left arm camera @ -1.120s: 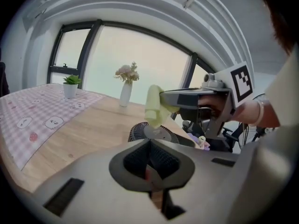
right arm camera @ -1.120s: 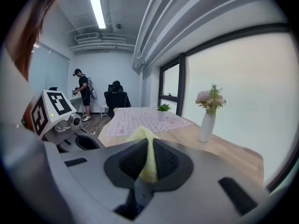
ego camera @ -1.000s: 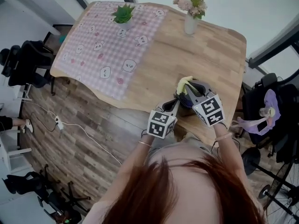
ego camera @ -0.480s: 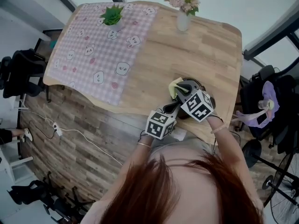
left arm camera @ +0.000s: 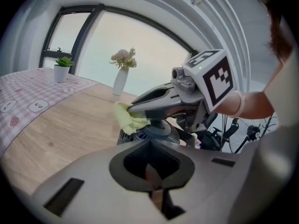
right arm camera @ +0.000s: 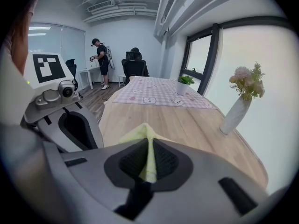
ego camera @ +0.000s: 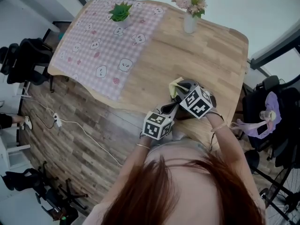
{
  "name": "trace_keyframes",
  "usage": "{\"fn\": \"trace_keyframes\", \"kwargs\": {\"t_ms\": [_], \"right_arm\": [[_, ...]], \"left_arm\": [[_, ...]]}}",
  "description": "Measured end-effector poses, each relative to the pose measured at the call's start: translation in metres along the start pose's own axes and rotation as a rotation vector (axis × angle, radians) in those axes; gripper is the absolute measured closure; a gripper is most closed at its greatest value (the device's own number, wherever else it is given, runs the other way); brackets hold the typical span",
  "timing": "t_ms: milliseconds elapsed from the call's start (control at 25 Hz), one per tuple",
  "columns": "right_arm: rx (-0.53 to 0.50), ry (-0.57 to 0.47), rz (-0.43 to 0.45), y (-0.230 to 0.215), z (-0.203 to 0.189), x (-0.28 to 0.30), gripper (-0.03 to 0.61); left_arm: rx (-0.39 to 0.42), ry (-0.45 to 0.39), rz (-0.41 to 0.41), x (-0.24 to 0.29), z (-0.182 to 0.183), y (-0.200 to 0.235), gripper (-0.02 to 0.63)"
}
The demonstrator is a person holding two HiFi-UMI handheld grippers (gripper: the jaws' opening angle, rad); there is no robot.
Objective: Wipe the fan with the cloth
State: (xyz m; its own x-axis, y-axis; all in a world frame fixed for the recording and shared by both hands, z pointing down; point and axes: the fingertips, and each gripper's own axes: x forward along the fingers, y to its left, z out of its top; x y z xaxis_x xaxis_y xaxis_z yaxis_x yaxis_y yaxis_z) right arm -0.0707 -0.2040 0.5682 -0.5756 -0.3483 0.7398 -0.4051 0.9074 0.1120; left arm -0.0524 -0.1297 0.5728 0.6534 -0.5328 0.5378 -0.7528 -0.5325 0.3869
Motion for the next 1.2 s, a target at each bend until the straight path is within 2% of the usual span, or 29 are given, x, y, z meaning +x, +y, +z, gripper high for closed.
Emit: {"fn": "trace_keyframes", "kwargs": {"t_ms": [120,280,480,640,720,960,1200], "right_arm": [[0.005,0.011,-0.030,-0.004,-0.004,-0.004,0.551],[0.021,0.003,-0.064,-0.008,-0.009,-0.009,0.551],[0.042,-0.020,-0.089,-0.009,-0.012,-0.011,0.551],[0.048,-0.028,-0.095,-0.009,-0.012,-0.012,0.551],[0.049,-0.026,-0.096,-0.009,-0.013,-0.012,0.551],[0.048,-0.028,-0.097,-0.008,-0.013,-0.013,0.551],[0.042,-0.028,-0.103,-0.009,-0.013,-0.013,0.551]], "left_arm": [[0.010,0.002,0.029,0.001,0.000,0.002,0.603],[-0.020,-0.006,0.034,-0.001,0.000,0.005,0.603],[0.015,0.065,0.041,-0.002,-0.002,0.001,0.600],[0.031,0.084,0.074,-0.008,-0.004,0.003,0.583],[0.010,0.112,0.069,-0.006,-0.009,0.004,0.433],[-0.046,0.181,0.077,0.002,-0.018,0.006,0.431],[-0.210,0.257,0.073,0.005,-0.020,0.000,0.495]]}}
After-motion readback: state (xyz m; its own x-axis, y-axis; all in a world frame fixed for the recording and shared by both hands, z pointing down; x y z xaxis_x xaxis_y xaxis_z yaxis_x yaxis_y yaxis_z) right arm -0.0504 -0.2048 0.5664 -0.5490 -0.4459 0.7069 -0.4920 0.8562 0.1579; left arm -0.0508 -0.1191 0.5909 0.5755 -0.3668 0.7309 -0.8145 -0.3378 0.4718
